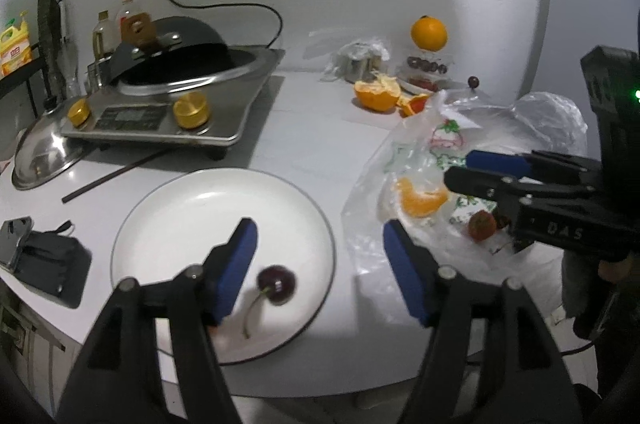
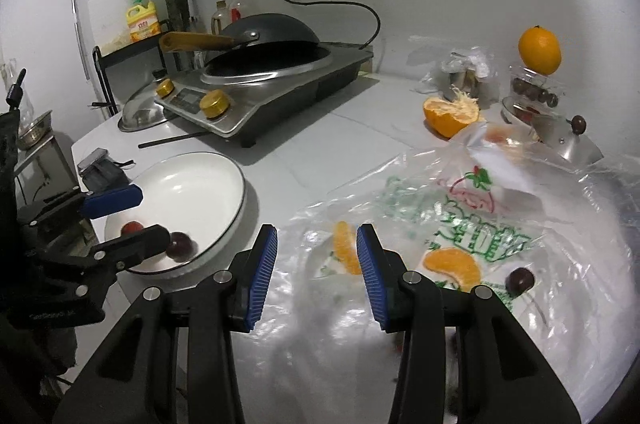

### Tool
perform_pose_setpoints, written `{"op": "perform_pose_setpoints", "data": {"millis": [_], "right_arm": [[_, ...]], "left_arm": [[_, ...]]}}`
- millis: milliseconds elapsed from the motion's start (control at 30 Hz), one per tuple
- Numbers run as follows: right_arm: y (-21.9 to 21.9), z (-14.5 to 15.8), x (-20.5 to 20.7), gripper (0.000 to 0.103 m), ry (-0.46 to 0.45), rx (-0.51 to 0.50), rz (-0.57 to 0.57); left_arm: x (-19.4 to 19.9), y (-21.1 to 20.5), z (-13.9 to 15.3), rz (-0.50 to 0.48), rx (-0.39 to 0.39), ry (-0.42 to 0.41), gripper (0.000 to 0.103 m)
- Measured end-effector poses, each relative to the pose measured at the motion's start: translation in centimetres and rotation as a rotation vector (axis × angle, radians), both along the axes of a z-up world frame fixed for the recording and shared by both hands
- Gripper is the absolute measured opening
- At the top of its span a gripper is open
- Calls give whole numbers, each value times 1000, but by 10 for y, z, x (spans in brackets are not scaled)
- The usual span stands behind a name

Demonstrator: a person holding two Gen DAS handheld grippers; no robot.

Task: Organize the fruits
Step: 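Grasp an orange segment on the bag with the right tool while the left tool returns over the bag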

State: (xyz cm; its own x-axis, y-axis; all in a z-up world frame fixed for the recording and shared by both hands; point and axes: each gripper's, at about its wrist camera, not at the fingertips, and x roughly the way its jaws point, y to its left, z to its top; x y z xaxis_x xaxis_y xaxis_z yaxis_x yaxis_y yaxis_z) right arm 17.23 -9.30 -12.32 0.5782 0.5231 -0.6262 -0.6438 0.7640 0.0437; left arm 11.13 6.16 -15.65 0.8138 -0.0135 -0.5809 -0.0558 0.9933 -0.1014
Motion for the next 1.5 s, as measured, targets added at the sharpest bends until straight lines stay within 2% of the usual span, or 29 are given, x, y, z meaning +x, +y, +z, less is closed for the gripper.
{"op": "perform_pose_setpoints", "data": {"millis": [100, 433, 1000, 1167, 1233, 1500], "right_arm": [[2, -3, 9, 44, -2, -33, 18], [14, -38, 40, 44, 89, -143, 71], [28, -73, 60, 44, 146, -254, 41], [29, -74, 65, 43, 151, -240, 33], [29, -72, 63, 37, 137, -244, 27], [22, -50, 50, 26, 82, -186, 25]], "left_arm": [[4, -6, 0, -5, 1, 2, 67], [17, -12, -3, 3, 3, 19, 67], [27, -1, -14, 13, -15, 37, 67], [24, -2, -12, 7, -19, 27, 67], [22, -2, -12, 4, -18, 24, 67], [12, -5, -7, -1, -12, 12, 67]]}}
